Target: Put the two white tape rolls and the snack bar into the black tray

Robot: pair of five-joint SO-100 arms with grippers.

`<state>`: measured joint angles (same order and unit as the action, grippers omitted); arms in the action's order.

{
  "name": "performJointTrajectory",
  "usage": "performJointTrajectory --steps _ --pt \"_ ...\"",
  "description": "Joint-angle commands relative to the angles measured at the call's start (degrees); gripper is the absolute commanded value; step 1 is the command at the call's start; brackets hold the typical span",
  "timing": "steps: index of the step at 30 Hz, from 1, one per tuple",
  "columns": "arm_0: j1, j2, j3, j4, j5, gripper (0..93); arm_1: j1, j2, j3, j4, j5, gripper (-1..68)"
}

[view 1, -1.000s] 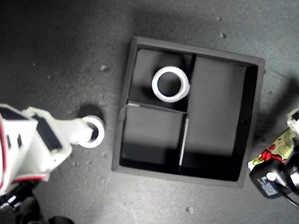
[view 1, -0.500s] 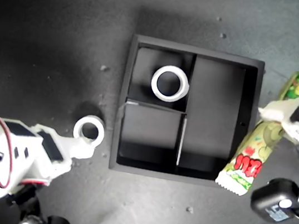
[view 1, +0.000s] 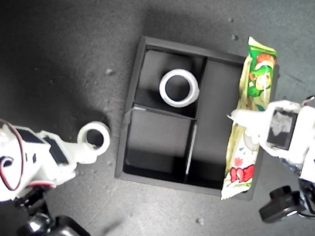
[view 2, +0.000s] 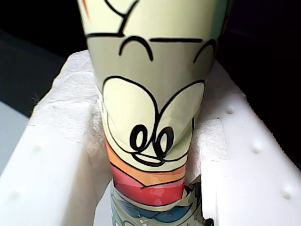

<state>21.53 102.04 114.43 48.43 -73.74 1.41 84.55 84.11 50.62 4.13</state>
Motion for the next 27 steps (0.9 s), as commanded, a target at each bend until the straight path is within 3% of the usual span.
performJointTrajectory --steps 1,6,13,18,21,27 --pt "0.18 2.37 0.62 -2.55 -0.35 14.3 0.26 0.97 0.35 -1.58 -0.62 7.8" --pt "-1.23 1.58 1.67 -3.25 -0.26 14.5 0.35 0.97 1.67 -1.58 -0.62 16.7" --pt "-3.34 -2.37 0.70 -3.25 1.32 14.8 -1.05 1.14 -0.26 2.29 -0.88 18.1" --pt "-4.22 -6.42 -1.05 -3.25 1.76 14.6 -4.31 1.67 -8.70 8.79 2.11 13.3" --pt "-4.31 -7.03 -1.23 -3.16 1.49 12.1 -4.48 1.76 -16.79 13.97 13.01 -0.1" --pt "-5.36 -5.19 -1.49 -0.62 1.05 0.7 -4.31 2.11 -29.53 25.31 43.07 -0.4"
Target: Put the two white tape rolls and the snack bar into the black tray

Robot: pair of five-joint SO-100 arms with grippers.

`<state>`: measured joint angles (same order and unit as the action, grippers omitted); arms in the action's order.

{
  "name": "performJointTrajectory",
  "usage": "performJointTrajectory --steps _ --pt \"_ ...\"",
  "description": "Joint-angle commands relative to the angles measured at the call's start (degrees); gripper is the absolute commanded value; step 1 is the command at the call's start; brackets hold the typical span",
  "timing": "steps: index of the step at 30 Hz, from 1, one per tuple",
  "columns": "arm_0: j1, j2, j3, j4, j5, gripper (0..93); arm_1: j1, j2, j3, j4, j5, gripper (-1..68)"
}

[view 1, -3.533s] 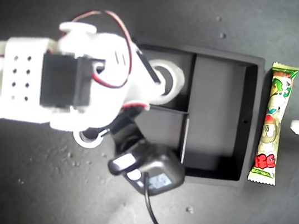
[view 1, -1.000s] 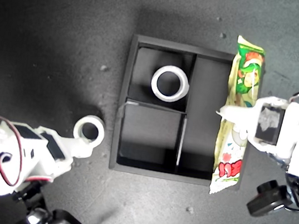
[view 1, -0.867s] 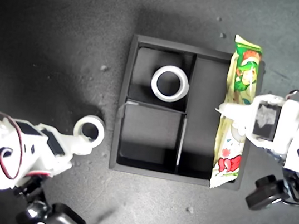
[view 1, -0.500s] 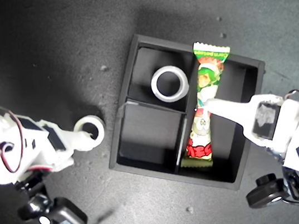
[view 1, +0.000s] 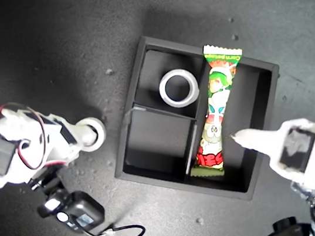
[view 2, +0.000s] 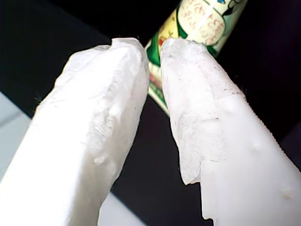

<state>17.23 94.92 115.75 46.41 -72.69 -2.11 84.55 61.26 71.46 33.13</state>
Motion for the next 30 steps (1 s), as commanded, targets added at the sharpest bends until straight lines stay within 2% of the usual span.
performJointTrajectory --steps 1,4,6,9,14,21,30 --pt "-1.32 2.81 -3.43 2.90 0.18 0.2 -0.79 2.11 -8.44 7.47 20.30 -0.4" --pt "-2.20 5.71 -8.00 9.14 2.46 0.2 -0.09 2.20 -12.66 19.34 33.05 -0.5" --pt "-2.81 6.68 -13.27 13.54 4.83 0.2 -0.09 3.96 -10.55 21.27 37.88 -0.5" --pt "-4.13 5.27 -23.64 19.60 9.49 0.2 0.44 7.29 -3.60 20.65 42.98 -0.5" --pt "-5.36 -2.55 -40.17 24.61 14.94 0.2 3.08 18.81 16.70 12.66 46.41 -0.5" --pt "-5.01 -14.33 -54.49 27.25 16.44 0.1 5.71 35.24 41.31 4.31 48.25 -0.5" --pt "-5.63 -19.42 -59.77 27.95 17.05 0.1 5.27 43.95 51.33 2.81 50.10 -0.5"
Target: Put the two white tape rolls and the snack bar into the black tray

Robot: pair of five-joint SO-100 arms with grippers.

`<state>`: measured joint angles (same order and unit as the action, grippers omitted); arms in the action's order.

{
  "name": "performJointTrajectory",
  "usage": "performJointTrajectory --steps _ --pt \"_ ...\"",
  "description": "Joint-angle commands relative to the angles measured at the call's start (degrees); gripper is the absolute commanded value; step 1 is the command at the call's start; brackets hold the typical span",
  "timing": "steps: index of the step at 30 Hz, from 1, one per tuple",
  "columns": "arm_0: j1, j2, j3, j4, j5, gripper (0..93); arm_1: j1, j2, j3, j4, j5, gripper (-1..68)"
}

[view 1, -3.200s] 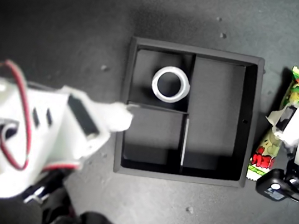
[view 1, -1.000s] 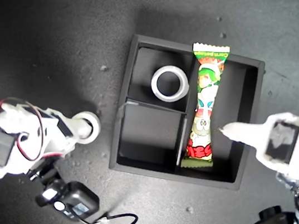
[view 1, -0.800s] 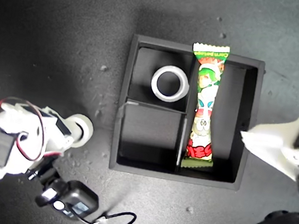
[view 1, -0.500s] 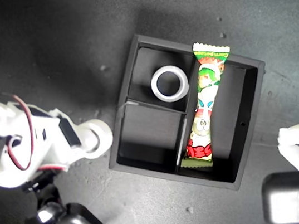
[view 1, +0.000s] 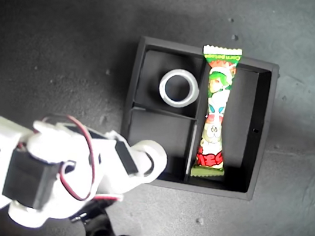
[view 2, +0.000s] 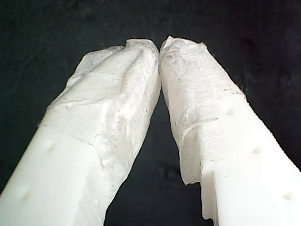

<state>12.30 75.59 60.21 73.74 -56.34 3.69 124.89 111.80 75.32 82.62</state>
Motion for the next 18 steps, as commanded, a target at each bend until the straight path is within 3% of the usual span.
performJointTrajectory --steps 1,4,7,13,18 --pt "-0.70 -0.79 -5.19 1.14 0.79 0.3 -0.62 4.83 1.76 -1.23 0.70 -0.5" --pt "-0.44 -3.08 -8.26 3.69 0.70 11.5 -0.62 9.14 4.83 -1.58 1.41 -0.5" --pt "-0.09 -5.01 -11.51 6.68 0.09 17.0 -0.62 13.10 7.29 -1.85 1.85 -0.5" --pt "-0.18 -5.10 -13.71 10.90 -0.44 16.6 -0.70 14.94 8.35 -1.49 1.67 -0.5" --pt "-1.58 7.12 -0.62 12.57 -2.11 4.2 -1.32 20.13 13.18 0.26 2.37 -0.5"
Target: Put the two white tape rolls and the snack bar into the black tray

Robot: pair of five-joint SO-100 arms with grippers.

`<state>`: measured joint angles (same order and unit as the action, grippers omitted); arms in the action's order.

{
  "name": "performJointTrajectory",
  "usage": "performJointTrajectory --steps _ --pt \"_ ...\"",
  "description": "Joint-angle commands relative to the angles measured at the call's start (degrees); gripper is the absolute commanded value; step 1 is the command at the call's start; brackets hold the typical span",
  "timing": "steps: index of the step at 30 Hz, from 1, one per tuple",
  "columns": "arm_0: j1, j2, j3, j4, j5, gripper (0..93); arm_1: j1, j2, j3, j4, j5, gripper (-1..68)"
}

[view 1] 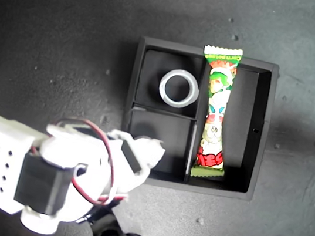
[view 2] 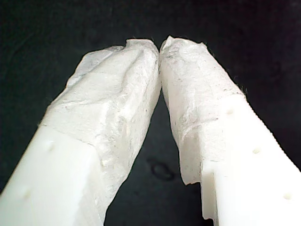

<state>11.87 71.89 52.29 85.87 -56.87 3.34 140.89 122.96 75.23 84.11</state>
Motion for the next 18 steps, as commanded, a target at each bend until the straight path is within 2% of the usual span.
performJointTrajectory --steps 1,8,13,18 --pt "-1.58 14.59 11.60 0.18 -2.11 2.0 -0.97 6.33 3.96 0.35 1.32 -0.5" --pt "-4.92 39.64 41.92 -5.36 -5.01 0.1 -0.79 21.09 19.42 -0.79 2.90 -0.5" --pt "-6.77 59.77 65.21 -13.10 -6.94 0.0 -0.88 32.61 30.59 -1.32 3.43 -0.5" --pt "-6.77 74.62 82.79 -19.51 -8.96 0.0 -0.62 34.98 36.12 -2.20 1.14 -0.6"
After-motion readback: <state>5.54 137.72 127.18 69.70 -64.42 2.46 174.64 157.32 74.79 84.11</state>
